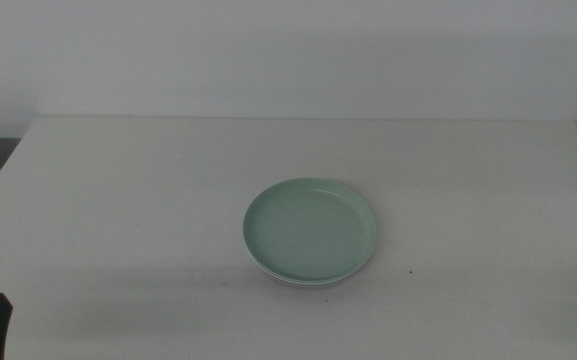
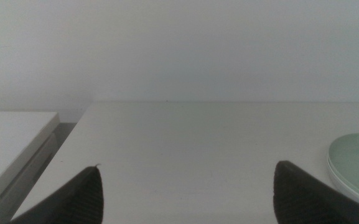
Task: Stack the three bowls on top of each other.
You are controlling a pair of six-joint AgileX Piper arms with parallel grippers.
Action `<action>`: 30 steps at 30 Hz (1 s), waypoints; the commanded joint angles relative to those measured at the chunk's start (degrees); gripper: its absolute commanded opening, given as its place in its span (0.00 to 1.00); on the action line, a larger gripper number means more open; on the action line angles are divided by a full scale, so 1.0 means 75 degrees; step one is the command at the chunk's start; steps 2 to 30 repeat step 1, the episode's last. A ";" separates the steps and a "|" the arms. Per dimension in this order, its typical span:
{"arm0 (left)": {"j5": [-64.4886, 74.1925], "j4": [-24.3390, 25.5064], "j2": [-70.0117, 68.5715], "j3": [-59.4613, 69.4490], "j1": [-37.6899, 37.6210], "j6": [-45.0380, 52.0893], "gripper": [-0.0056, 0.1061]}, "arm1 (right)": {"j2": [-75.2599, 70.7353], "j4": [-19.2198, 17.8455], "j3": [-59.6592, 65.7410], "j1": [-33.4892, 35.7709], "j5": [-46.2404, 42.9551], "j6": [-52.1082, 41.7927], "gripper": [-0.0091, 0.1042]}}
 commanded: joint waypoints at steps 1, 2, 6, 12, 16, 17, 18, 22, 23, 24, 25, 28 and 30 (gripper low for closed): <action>-0.0111 -0.0060 -0.0030 0.0004 0.0006 -0.0067 0.89 | -0.0037 -0.0109 0.0027 -0.0022 -0.0075 -0.0024 0.86; -0.0111 -0.0060 -0.0030 0.0004 0.0006 -0.0067 0.89 | -0.0037 -0.0109 0.0027 -0.0022 -0.0075 -0.0024 0.86; -0.0111 -0.0060 -0.0030 0.0004 0.0006 -0.0067 0.89 | -0.0037 -0.0109 0.0027 -0.0022 -0.0075 -0.0024 0.86; -0.0111 -0.0060 -0.0030 0.0004 0.0006 -0.0067 0.89 | -0.0037 -0.0109 0.0027 -0.0022 -0.0075 -0.0024 0.86; -0.0111 -0.0060 -0.0030 0.0004 0.0006 -0.0067 0.89 | -0.0037 -0.0109 0.0027 -0.0022 -0.0075 -0.0024 0.86; -0.0111 -0.0060 -0.0030 0.0004 0.0006 -0.0067 0.89 | -0.0037 -0.0109 0.0027 -0.0022 -0.0075 -0.0024 0.86; -0.0111 -0.0060 -0.0030 0.0004 0.0006 -0.0067 0.89 | -0.0037 -0.0109 0.0027 -0.0022 -0.0075 -0.0024 0.86; -0.0111 -0.0060 -0.0030 0.0004 0.0006 -0.0067 0.89 | -0.0037 -0.0109 0.0027 -0.0022 -0.0075 -0.0024 0.86; -0.0111 -0.0060 -0.0030 0.0004 0.0006 -0.0067 0.89 | -0.0037 -0.0109 0.0027 -0.0022 -0.0075 -0.0024 0.86; -0.0111 -0.0060 -0.0030 0.0004 0.0006 -0.0067 0.89 | -0.0037 -0.0109 0.0027 -0.0022 -0.0075 -0.0024 0.86; -0.0111 -0.0060 -0.0030 0.0004 0.0006 -0.0067 0.89 | -0.0037 -0.0109 0.0027 -0.0022 -0.0075 -0.0024 0.86; -0.0111 -0.0060 -0.0030 0.0004 0.0006 -0.0067 0.89 | -0.0037 -0.0109 0.0027 -0.0022 -0.0075 -0.0024 0.86; -0.0111 -0.0060 -0.0030 0.0004 0.0006 -0.0067 0.89 | -0.0037 -0.0109 0.0027 -0.0022 -0.0075 -0.0024 0.86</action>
